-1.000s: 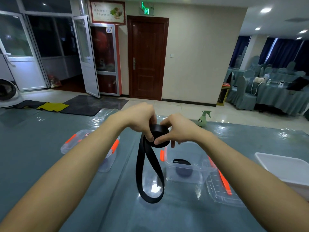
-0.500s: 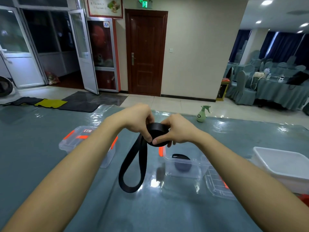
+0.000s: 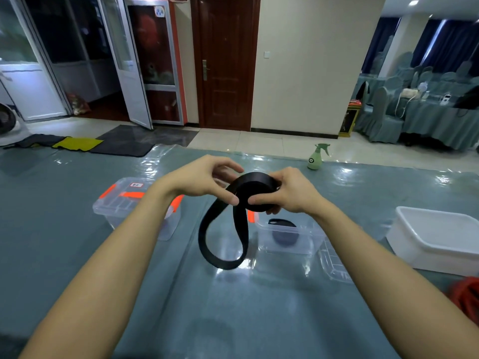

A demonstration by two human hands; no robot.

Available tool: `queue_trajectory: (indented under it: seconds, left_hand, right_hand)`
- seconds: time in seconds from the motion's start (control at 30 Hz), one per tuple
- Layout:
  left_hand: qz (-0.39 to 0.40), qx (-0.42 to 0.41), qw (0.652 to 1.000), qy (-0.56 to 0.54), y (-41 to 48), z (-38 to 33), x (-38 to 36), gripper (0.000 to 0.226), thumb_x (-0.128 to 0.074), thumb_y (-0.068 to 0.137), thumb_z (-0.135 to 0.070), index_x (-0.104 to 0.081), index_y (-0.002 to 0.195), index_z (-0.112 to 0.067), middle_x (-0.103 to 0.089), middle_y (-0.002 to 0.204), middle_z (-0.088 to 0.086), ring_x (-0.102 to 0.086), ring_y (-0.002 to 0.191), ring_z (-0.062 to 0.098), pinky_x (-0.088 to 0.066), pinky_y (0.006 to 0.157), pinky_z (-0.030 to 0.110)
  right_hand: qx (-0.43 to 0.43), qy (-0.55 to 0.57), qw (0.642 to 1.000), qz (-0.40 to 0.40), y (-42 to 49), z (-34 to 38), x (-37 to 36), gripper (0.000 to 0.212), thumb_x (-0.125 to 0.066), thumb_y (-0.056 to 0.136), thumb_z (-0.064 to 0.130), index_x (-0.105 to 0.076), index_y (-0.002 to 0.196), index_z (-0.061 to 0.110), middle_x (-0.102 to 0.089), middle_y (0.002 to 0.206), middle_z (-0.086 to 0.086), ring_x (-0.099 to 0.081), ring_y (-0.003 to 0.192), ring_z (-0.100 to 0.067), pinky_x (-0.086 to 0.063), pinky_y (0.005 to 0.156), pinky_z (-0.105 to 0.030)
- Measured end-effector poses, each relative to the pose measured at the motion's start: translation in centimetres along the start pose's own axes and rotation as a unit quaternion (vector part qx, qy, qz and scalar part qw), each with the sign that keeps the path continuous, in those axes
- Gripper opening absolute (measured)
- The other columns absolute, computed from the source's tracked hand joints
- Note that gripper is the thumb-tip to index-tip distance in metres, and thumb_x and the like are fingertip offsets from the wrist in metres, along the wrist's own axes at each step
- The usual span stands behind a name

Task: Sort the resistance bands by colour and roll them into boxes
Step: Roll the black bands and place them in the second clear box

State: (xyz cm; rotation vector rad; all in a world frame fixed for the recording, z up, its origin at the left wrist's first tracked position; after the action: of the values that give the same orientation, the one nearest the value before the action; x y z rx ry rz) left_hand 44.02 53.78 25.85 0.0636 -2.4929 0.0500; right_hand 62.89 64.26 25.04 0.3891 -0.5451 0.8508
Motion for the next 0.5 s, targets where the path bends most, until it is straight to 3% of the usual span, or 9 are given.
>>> queue_trajectory:
  seconds: [0.07, 0.13, 0.2, 0.27, 0.37, 0.43, 0.5]
  left_hand:
    - [-0.023, 0.035, 0.997, -0.061, -1.4, 5.1, -1.7, 0.077, -0.099, 0.077, -0.01, -0.063, 0.144, -0.023, -0.078, 0.131, -0.007, -0.07, 0.128, 0.01, -0.052, 0.113, 0.032]
    - [-0.047, 0.121, 0.989, -0.076, -2.7, 11.1, -5.1, 0.083, -0.094, 0.079, 0.0, -0.056, 0.151, -0.018, -0.073, 0.138, -0.002, -0.069, 0.131, 0.019, -0.052, 0.116, 0.041]
    - [-0.055, 0.209, 0.976, -0.011, -3.7, 16.3, -9.2, 0.076, -0.09, 0.081, 0.002, -0.055, 0.147, -0.009, -0.07, 0.13, 0.004, -0.07, 0.119, 0.027, -0.055, 0.109, 0.043]
    - [-0.072, 0.266, 0.961, 0.009, -4.2, 19.9, -12.9, 0.052, -0.084, 0.084, 0.004, -0.062, 0.131, 0.003, -0.065, 0.105, 0.011, -0.064, 0.094, 0.028, -0.057, 0.091, 0.045]
    - [-0.114, 0.329, 0.922, -0.166, -5.4, 23.2, -17.8, 0.035, -0.073, 0.093, 0.014, -0.065, 0.127, 0.012, -0.064, 0.089, 0.017, -0.065, 0.084, 0.032, -0.062, 0.088, 0.055]
    - [-0.14, 0.34, 0.886, -0.282, -6.2, 24.2, -19.8, 0.033, -0.07, 0.097, 0.014, -0.063, 0.13, 0.017, -0.072, 0.101, 0.026, -0.071, 0.09, 0.037, -0.064, 0.089, 0.05]
    - [-0.151, 0.336, 0.856, -0.364, -7.0, 24.7, -20.7, 0.029, -0.065, 0.104, 0.007, -0.063, 0.131, 0.016, -0.073, 0.124, 0.032, -0.072, 0.11, 0.042, -0.061, 0.102, 0.054]
  right_hand:
    - [-0.015, 0.023, 0.999, -0.019, -0.9, -1.6, -0.1, 0.031, -0.1, 0.073, 0.038, -0.084, 0.092, 0.019, -0.082, 0.077, -0.008, -0.081, 0.067, -0.031, -0.068, 0.071, -0.053]
    - [-0.032, 0.051, 0.997, -0.036, -1.8, -3.0, -1.0, 0.028, -0.101, 0.072, 0.036, -0.084, 0.086, 0.02, -0.081, 0.076, -0.007, -0.081, 0.067, -0.029, -0.068, 0.066, -0.046]
    - [-0.04, 0.069, 0.996, -0.04, -2.4, -3.9, -2.6, 0.026, -0.101, 0.073, 0.03, -0.084, 0.088, 0.019, -0.081, 0.075, -0.006, -0.08, 0.064, -0.026, -0.066, 0.059, -0.036]
    - [-0.047, 0.082, 0.995, -0.029, -2.9, -4.4, -4.3, 0.026, -0.101, 0.074, 0.027, -0.084, 0.091, 0.016, -0.082, 0.076, -0.005, -0.08, 0.064, -0.025, -0.064, 0.059, -0.033]
    - [-0.054, 0.075, 0.996, -0.017, -3.5, -5.1, -6.0, 0.024, -0.1, 0.074, 0.029, -0.084, 0.09, 0.019, -0.082, 0.077, -0.003, -0.08, 0.065, -0.022, -0.065, 0.061, -0.032]
    - [-0.055, 0.078, 0.995, -0.019, -3.9, -5.6, -6.2, 0.02, -0.101, 0.074, 0.03, -0.085, 0.086, 0.027, -0.082, 0.078, -0.002, -0.08, 0.065, -0.021, -0.065, 0.06, -0.03]
    - [-0.058, 0.078, 0.995, -0.029, -4.1, -6.4, -5.6, 0.017, -0.1, 0.074, 0.032, -0.085, 0.082, 0.034, -0.082, 0.078, -0.002, -0.08, 0.065, -0.023, -0.065, 0.06, -0.031]
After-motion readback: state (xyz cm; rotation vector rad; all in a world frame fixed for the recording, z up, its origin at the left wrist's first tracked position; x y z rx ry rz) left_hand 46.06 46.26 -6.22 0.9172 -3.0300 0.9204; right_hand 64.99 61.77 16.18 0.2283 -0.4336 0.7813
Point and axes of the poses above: each hand's wrist, its own y-axis towards the middle knuckle, its own x-axis out of the back of the hand, z = x × y, the point moved 7 cm from there along y, towards the middle knuckle
